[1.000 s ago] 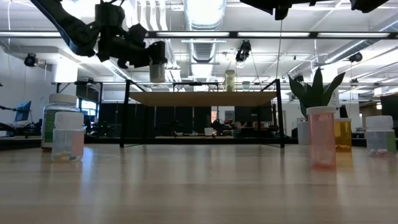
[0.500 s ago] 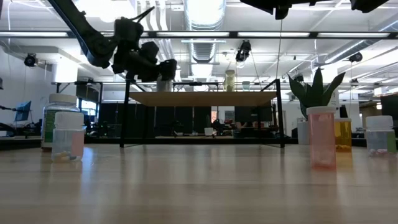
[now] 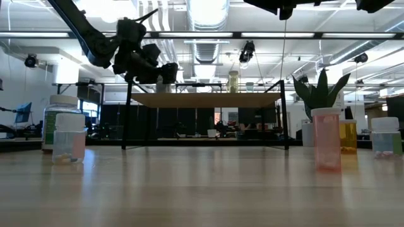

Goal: Pick and place medicine bottles onto shelf by color
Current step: Put the white pill bottle on the shelf, then put the white green pill bottle on the shelf

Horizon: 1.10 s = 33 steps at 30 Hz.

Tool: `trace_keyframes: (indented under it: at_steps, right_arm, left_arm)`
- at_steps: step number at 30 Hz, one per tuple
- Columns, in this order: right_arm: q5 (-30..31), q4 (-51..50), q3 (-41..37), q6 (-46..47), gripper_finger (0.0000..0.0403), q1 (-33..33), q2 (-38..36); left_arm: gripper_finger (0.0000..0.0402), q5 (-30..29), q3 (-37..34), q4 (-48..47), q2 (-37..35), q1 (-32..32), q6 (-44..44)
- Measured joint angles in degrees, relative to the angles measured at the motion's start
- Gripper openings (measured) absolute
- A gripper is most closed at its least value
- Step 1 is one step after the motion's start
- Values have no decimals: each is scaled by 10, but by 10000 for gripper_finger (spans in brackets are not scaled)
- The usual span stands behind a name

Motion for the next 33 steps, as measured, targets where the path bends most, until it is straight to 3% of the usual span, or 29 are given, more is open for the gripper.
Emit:
trace_keyframes:
  at_steps: [7,16,22,29,33]
  right_arm:
    - [0,0,0,5,215,0,0]
    - [0,0,0,11,215,0,0]
    - [0,0,0,11,215,0,0]
    - [0,-13,0,20,215,0,0]
    - [0,-17,0,28,215,0,-1]
  left_arm:
    - [283,0,-1,-54,-39,-1,0]
    - [283,0,-6,-198,-158,-16,0]
    - [283,13,-6,-246,-234,-38,0]
    - [283,27,-2,-399,-370,-111,-3]
    - [283,29,-16,-487,-436,-179,-65]
